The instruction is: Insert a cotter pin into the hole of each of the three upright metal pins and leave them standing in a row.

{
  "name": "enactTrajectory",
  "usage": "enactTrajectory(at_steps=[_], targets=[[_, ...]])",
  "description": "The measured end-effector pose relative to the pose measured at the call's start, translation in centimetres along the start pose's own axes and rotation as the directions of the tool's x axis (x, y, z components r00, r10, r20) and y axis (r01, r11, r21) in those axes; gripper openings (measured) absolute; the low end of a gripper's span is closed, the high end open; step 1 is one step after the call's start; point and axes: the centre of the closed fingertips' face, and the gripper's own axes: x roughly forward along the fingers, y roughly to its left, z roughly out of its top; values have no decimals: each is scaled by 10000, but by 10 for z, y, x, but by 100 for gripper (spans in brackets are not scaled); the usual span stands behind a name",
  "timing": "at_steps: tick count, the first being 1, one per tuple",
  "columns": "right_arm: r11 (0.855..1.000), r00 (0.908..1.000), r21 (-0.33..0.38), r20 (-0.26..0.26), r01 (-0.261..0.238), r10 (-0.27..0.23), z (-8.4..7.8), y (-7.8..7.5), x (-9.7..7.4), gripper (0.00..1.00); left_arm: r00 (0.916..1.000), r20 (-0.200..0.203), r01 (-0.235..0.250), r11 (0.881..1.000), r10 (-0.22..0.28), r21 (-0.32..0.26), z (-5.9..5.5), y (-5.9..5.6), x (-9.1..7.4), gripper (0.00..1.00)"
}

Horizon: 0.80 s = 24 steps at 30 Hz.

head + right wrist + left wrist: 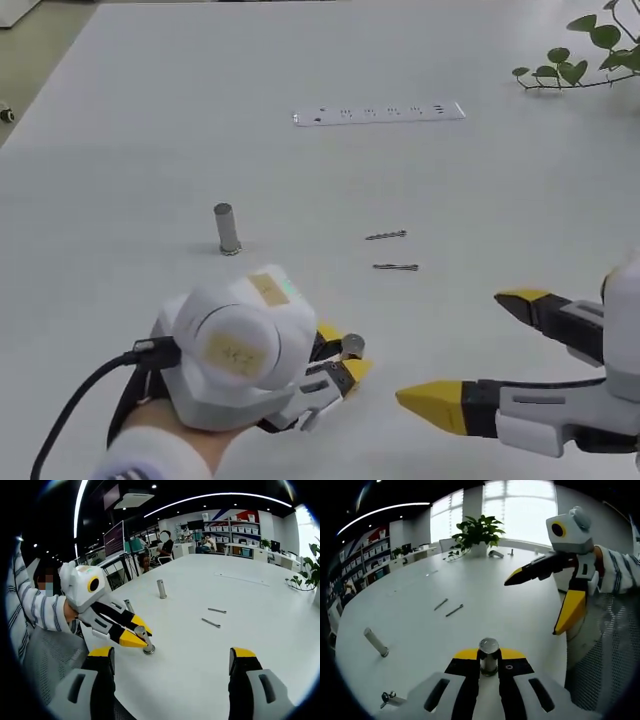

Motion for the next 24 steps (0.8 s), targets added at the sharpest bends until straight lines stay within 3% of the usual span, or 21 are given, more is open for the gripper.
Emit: enactTrajectory(at_steps=[4, 10, 15, 24], targets=[[10000, 10000, 42, 3, -19, 19, 0, 0, 1, 94, 9999, 111, -34, 9998, 36, -190, 1, -2, 0, 10], [9999, 9999, 5, -32, -125, 125, -1, 3, 3, 94, 9996, 212, -207, 9998, 206, 43, 1, -5, 0, 10], [9999, 9999, 4, -28, -131, 131, -2, 3, 3, 93, 9985, 436, -307, 9990, 321, -324, 2, -3, 1, 10], [9999, 9999, 5, 27, -105, 105, -1, 2, 3, 93, 9985, 406, -366, 9989, 377, -282, 2, -4, -1, 12]])
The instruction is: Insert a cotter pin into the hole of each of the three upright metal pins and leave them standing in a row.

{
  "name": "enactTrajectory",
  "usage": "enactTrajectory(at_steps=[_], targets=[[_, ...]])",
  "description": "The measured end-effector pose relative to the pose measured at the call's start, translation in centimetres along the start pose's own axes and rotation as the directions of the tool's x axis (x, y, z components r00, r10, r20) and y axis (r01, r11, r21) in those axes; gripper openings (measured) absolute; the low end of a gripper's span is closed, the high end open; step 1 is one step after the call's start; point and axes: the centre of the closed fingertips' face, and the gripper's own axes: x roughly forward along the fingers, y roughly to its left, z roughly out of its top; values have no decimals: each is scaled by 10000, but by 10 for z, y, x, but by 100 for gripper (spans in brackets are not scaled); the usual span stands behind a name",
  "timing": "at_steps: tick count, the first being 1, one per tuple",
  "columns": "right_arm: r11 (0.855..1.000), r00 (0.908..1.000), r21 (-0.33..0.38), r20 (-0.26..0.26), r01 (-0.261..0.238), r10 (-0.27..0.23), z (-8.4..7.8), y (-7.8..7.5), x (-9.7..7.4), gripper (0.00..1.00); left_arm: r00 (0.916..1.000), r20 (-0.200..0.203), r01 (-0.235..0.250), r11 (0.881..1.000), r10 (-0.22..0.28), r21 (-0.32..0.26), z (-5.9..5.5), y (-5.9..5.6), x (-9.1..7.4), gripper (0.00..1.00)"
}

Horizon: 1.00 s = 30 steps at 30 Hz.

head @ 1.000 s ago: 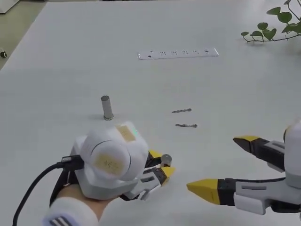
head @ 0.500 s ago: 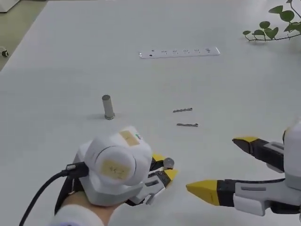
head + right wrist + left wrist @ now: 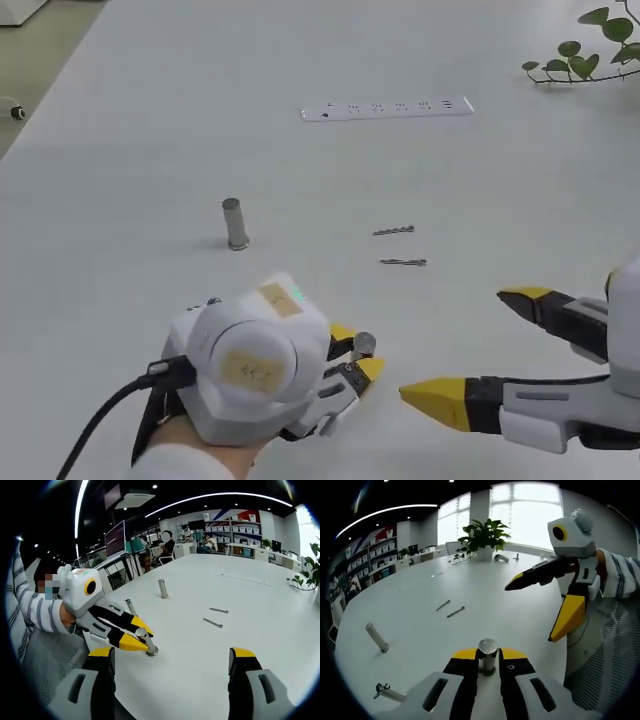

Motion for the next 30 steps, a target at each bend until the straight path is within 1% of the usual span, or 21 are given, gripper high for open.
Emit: enactTrajectory(at_steps=[3, 5, 6, 9, 10, 11, 14, 16, 19, 22, 24, 29, 30], targets=[[10000, 10000, -2, 15, 37, -37, 0, -1, -1, 93, 9999, 165, 51, 10000, -52, 55, 5, 2, -6, 17], [10000, 10000, 10, 32, 40, -40, 1, -1, -1, 93, 9989, 425, 202, 9995, -191, -260, 12, 1, -11, 23], [10000, 10000, 13, 37, 44, -44, 1, -1, -1, 93, 9976, 643, 264, 9993, -248, -253, 17, 1, -15, 26], [10000, 10000, 29, 2, 44, -44, -1, -1, 0, 93, 9941, 992, 477, 9981, -437, -383, 26, 1, -24, 35], [10000, 10000, 22, -11, 37, -37, -1, -1, 0, 93, 9934, 1033, 551, 9972, -497, -500, 27, 1, -26, 37], [10000, 10000, 16, -17, 39, -39, -1, 0, 0, 93, 9925, 1074, 651, 9962, -586, -576, 28, 1, -30, 39], [10000, 10000, -3, 9, 45, -45, 0, 0, -1, 93, 9902, 1230, 742, 9956, -667, -577, 30, 4, -39, 41], [10000, 10000, -8, 38, 65, -65, 1, -1, -1, 93, 9876, 1405, 820, 9935, -704, -784, 32, 6, -46, 46], [10000, 9999, 4, 46, 93, -93, 2, -2, -2, 92, 9857, 1546, 821, 9921, -667, -953, 33, 8, -54, 54], [9999, 9999, 12, 23, 110, -110, 1, -2, -2, 92, 9832, 1703, 853, 9905, -662, -1077, 33, 11, -64, 62], [9999, 9999, 23, 0, 106, -106, 0, -3, -2, 92, 9803, 1866, 843, 9913, -643, -1014, 34, 11, -71, 67], [10000, 10000, 9, -25, 68, -68, 0, -3, -2, 92, 9788, 1994, 704, 9909, -464, -1145, 31, 14, -84, 76], [10000, 10000, 6, -34, 55, -55, 0, -3, -2, 92, 9791, 1985, 680, 9911, -443, -1145, 30, 14, -85, 80]])
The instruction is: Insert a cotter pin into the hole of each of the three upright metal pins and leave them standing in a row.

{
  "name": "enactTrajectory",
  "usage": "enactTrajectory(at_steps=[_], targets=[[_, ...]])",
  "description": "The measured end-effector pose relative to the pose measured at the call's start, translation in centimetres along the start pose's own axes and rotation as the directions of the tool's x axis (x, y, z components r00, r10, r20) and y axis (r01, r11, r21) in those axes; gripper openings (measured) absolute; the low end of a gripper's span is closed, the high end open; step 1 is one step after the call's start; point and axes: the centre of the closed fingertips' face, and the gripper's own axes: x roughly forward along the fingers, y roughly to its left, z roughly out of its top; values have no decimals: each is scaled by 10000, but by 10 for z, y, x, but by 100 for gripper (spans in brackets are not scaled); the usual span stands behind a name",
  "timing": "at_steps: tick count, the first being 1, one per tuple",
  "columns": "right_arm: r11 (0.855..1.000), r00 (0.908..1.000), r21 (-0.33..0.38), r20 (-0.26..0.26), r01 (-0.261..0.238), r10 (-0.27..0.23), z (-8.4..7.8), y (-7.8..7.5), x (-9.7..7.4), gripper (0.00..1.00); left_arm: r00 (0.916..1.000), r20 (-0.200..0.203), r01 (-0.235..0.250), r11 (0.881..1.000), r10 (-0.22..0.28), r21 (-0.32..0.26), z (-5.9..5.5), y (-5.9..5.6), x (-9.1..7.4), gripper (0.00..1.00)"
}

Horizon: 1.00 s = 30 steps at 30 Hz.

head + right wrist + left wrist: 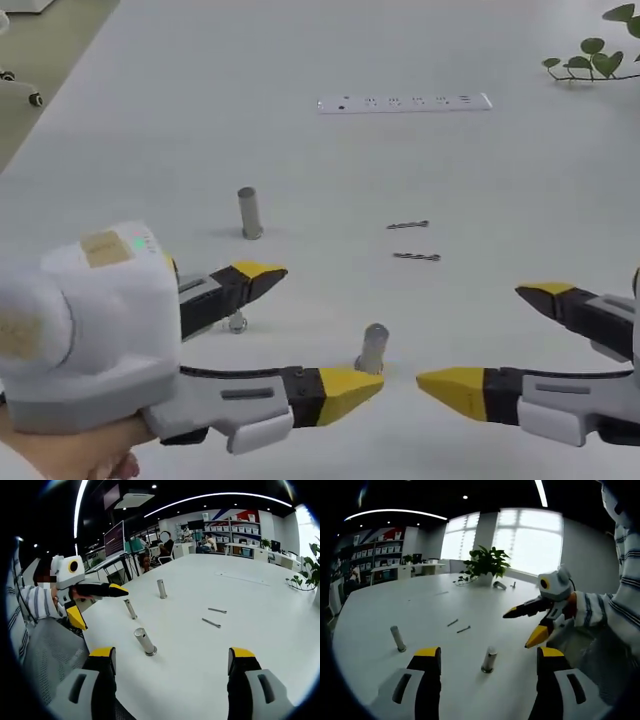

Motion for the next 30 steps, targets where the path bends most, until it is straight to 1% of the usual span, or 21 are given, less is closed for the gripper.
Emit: enactTrajectory(at_steps=[2, 4, 6, 8, 10, 12, 16, 19, 22, 24, 25, 26, 27, 30], targets=[[10000, 10000, -41, -19, 4, -4, 0, 0, 0, 91, 9998, -195, -70, 10000, 70, 9, -5, 1, -4, 85], [10000, 10000, -73, -20, 16, -16, 1, -1, 1, 91, 9992, -386, -124, 9999, 123, -10, -10, 2, -9, 87], [10000, 10000, -93, -10, -4, 4, 1, 0, 1, 91, 9989, -384, -283, 9995, 279, -106, -13, 5, -14, 88], [9999, 10000, -116, -10, 2, -2, 1, 0, 1, 91, 9989, -320, -354, 9986, 341, -388, -13, 6, -17, 93], [9999, 10000, -118, -28, -19, 18, 1, 1, 1, 91, 9975, -210, -685, 9969, 677, -382, -12, 9, -21, 99], [9999, 10000, -141, -59, -37, 36, 1, 2, 1, 91, 9954, -232, -935, 9951, 927, -337, -12, 12, -24, 99], [9998, 10000, -179, -61, -50, 49, 2, 2, 1, 91, 9922, -179, -1246, 9897, 1237, -697, -15, 16, -29, 99], [9997, 10000, -227, -61, -54, 53, 4, 1, 0, 90, 9882, -266, -1530, 9834, 1511, -973, -20, 20, -32, 99], [9996, 10000, -286, -55, -62, 61, 6, 1, -1, 90, 9855, -331, -1692, 9806, 1667, -985, -23, 23, -34, 99], [9993, 9999, -367, -102, -84, 80, 7, 1, -2, 89, 9830, -478, -1809, 9792, 1771, -918, -27, 26, -36, 99], [9991, 9999, -409, -137, -87, 81, 7, 1, -2, 88, 9800, -599, -1940, 9778, 1895, -798, -29, 28, -38, 99], [9990, 9998, -443, -163, -85, 77, 7, 1, -2, 87, 9743, -784, -2155, 9752, 2113, -496, -32, 32, -41, 99], [9986, 9997, -533, -222, -68, 56, 7, 0, -3, 85, 9729, -826, -2198, 9747, 2159, -412, -33, 32, -42, 99], [9980, 9997, -625, -260, -11, -5, 8, -1, -4, 83, 9727, -871, -2208, 9732, 2149, -645, -37, 31, -45, 99]])
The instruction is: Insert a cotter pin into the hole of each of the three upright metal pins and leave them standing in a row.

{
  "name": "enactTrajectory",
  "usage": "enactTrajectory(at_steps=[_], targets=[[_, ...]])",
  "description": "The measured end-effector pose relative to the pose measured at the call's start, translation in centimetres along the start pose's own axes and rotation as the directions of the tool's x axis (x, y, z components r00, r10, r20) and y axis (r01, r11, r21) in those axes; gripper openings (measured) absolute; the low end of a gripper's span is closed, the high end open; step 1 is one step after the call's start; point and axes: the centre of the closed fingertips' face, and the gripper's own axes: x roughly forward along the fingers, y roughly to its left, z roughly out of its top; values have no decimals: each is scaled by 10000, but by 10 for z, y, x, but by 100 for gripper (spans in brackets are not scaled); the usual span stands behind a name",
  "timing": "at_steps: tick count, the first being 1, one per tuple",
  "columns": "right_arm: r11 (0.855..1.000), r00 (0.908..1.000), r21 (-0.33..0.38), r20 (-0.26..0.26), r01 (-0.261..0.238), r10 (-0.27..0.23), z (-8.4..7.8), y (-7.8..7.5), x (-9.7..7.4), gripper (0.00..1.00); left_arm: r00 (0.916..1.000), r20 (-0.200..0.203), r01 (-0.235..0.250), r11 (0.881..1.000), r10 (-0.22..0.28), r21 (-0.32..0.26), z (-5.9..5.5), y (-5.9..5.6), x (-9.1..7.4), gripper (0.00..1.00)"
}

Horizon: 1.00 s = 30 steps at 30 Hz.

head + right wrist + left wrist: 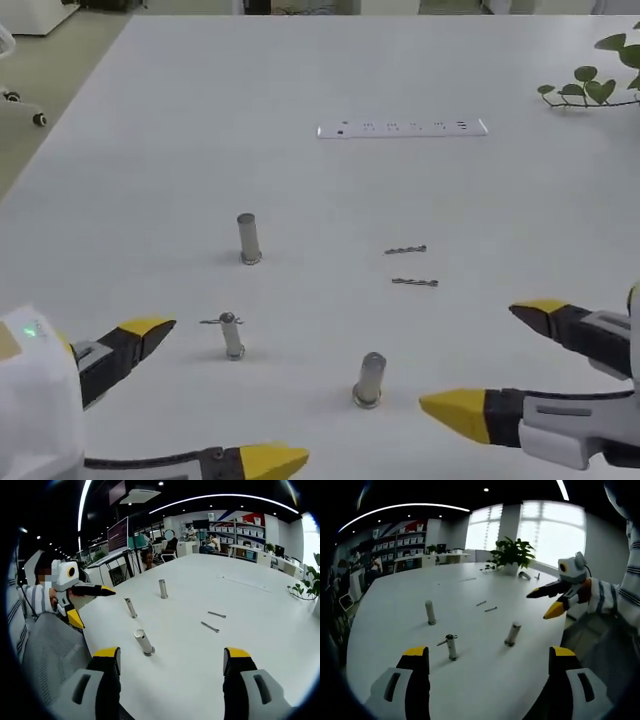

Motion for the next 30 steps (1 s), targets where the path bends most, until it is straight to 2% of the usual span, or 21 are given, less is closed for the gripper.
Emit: enactTrajectory(at_steps=[4, 8, 15, 18, 24, 26, 28, 30], targets=[[9998, 10000, -182, -4, -12, 12, 4, -2, 0, 78, 10000, -60, -21, 9999, 20, -126, -4, 0, -2, 99], [9965, 9994, -805, -250, -244, 224, 9, -4, 2, 69, 10000, -21, -77, 9996, 77, -263, -7, 2, -2, 99], [9871, 9974, -1511, -563, -531, 450, 23, -11, 8, 63, 9998, -181, -109, 9991, 102, -399, -11, 3, -3, 99], [9792, 9951, -1913, -840, -671, 518, 26, -14, 12, 60, 9997, -175, -181, 9990, 174, -402, -11, 4, -4, 99], [9636, 9918, -2580, -1218, -697, 391, 37, -31, 20, 55, 9995, -175, -264, 9983, 255, -517, -11, 4, -9, 99], [9572, 9881, -2807, -1514, -704, 282, 37, -38, 22, 50, 9994, -213, -296, 9982, 285, -526, -12, 5, -10, 99], [9489, 9795, -3044, -2004, -832, 216, 33, -43, 24, 41, 9992, -211, -352, 9980, 341, -530, -12, 5, -11, 99], [9384, 9789, -3296, -2010, -1039, 378, 36, -44, 28, 34, 9990, -218, -401, 9976, 389, -564, -12, 5, -11, 99]])
